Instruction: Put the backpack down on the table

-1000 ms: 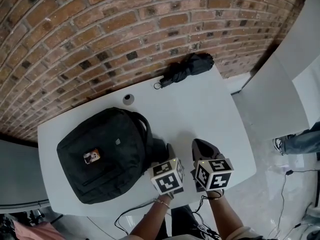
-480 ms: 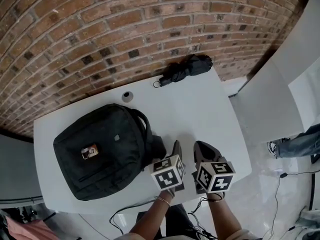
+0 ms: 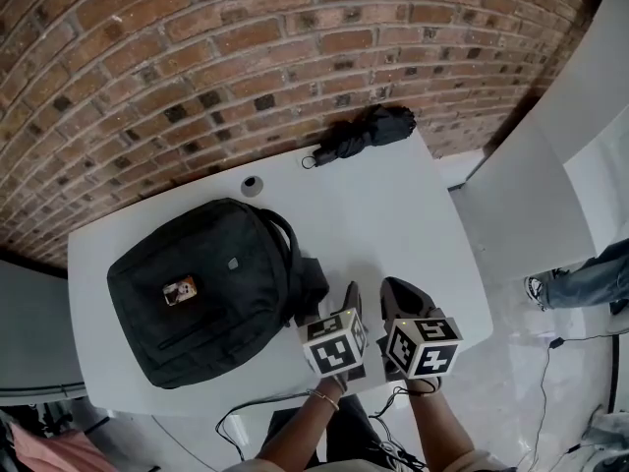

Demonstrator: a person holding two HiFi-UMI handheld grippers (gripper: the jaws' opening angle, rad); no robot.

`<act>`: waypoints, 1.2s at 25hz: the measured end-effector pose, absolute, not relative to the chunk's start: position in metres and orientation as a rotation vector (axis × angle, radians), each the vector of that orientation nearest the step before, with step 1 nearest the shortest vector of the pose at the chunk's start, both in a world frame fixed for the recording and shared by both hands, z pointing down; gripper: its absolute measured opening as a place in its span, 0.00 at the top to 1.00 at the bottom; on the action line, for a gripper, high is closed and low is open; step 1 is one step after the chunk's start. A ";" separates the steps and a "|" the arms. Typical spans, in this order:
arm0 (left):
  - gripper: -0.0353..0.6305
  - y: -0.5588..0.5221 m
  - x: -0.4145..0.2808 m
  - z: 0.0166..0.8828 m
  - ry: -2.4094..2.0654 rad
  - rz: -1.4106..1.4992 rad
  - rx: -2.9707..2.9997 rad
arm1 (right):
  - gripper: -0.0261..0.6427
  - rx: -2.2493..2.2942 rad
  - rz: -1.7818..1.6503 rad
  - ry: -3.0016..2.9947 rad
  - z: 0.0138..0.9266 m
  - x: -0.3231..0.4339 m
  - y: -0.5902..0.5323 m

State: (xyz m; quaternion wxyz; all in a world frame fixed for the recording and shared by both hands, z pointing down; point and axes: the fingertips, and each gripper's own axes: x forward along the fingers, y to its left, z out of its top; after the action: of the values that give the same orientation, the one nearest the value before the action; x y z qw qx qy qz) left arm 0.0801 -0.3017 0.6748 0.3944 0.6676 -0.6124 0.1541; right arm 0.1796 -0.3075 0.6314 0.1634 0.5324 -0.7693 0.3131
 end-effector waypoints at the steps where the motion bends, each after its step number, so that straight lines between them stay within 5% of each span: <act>1: 0.48 -0.299 0.080 0.673 -1.553 0.393 1.695 | 0.92 1.517 0.889 -2.197 0.629 0.179 -0.307; 11: 0.49 -0.264 0.080 0.642 -1.490 0.438 1.766 | 0.92 1.510 0.832 -2.236 0.596 0.172 -0.305; 19: 0.65 -0.254 0.063 0.580 -1.519 0.372 1.864 | 0.92 1.495 0.772 -2.284 0.561 0.160 -0.302; 30: 0.87 -0.238 -0.051 0.510 -1.859 0.212 1.769 | 0.92 1.377 0.670 -2.401 0.519 0.118 -0.290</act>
State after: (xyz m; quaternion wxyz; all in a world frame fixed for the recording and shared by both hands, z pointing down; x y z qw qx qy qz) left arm -0.0505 -0.2383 0.5103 0.2796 0.6596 -0.6932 0.0791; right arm 0.1181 -0.2896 0.5188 0.1463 0.4784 -0.8340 0.2328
